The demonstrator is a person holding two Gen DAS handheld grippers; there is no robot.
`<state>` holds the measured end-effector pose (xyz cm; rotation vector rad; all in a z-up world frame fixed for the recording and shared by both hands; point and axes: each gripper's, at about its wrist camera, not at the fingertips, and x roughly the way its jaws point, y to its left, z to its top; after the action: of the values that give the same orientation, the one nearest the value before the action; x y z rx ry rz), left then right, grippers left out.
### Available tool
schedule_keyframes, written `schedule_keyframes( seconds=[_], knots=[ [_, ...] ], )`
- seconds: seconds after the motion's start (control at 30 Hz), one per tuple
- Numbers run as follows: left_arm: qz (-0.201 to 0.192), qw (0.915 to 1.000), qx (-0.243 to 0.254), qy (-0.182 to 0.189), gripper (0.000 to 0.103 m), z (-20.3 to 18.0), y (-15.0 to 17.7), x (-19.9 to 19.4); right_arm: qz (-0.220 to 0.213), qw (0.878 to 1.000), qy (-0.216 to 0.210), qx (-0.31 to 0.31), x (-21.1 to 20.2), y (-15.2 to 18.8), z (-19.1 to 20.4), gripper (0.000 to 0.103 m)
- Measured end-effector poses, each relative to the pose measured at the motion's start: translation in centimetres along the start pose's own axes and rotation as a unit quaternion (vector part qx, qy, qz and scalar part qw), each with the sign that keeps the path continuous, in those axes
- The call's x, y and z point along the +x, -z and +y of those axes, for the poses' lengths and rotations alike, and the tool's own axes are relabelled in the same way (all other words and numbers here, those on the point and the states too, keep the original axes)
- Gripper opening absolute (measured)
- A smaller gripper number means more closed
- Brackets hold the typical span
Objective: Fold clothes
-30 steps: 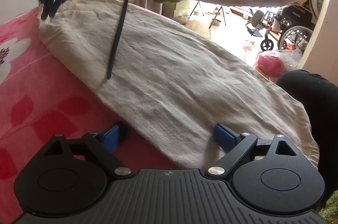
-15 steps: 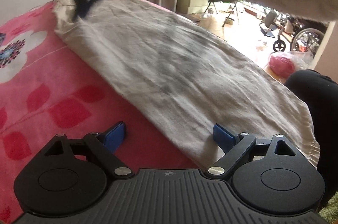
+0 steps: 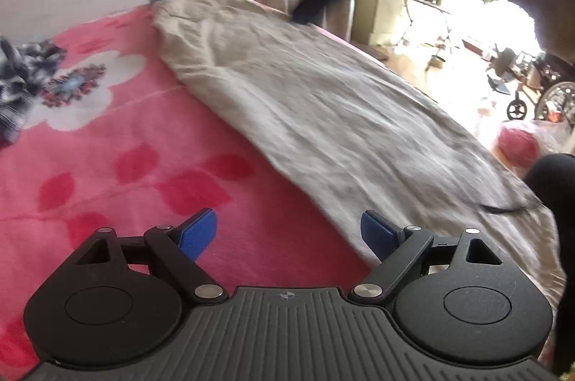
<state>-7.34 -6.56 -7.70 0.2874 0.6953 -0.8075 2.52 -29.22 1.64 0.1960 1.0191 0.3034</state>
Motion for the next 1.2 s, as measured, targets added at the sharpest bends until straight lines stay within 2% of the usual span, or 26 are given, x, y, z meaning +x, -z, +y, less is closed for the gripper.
schedule_keyframes(
  seconds=[0.1, 0.23, 0.33, 0.47, 0.67, 0.9, 1.03, 1.17, 1.2],
  knots=[
    [-0.011, 0.9997, -0.002, -0.020, 0.088, 1.5, -0.7, -0.2, -0.002, 0.999, -0.008, 0.032, -1.6, 2.9, -0.2, 0.020],
    [-0.009, 0.9984, -0.038, -0.041, 0.085, 3.5, -2.1, 0.4, -0.009, 0.997, -0.019, 0.075, -3.2, 6.3, -0.3, 0.020],
    [0.004, 0.9950, -0.074, -0.067, 0.085, 4.5, -2.5, 0.9, -0.032, 0.996, -0.015, 0.079, -1.1, 5.6, 0.2, 0.020],
    [0.016, 0.9892, -0.105, -0.101, 0.084, 5.6, -2.0, 0.9, -0.059, 0.997, 0.001, 0.047, 2.6, 3.4, 2.1, 0.019],
    [0.018, 0.9836, -0.132, -0.121, 0.084, 7.6, -2.1, 1.0, -0.040, 0.997, 0.028, -0.052, 6.7, 4.2, 4.9, 0.019],
    [0.023, 0.9792, -0.157, -0.126, 0.083, 9.0, -3.1, 2.2, -0.065, 0.997, 0.025, -0.045, 6.3, 2.2, 3.6, 0.019],
    [0.039, 0.9764, -0.168, -0.130, 0.083, 8.1, -2.1, 1.6, -0.080, 0.996, 0.024, -0.041, 6.1, 1.1, 2.9, 0.019],
    [0.039, 0.9762, -0.160, -0.141, 0.083, 7.2, -0.9, 0.7, -0.064, 0.997, 0.045, -0.019, 8.2, 0.7, 2.1, 0.018],
    [0.037, 0.9761, -0.159, -0.144, 0.083, 7.1, -0.8, 0.6, -0.057, 0.997, 0.043, -0.027, 8.0, 1.5, 2.6, 0.018]
  ],
)
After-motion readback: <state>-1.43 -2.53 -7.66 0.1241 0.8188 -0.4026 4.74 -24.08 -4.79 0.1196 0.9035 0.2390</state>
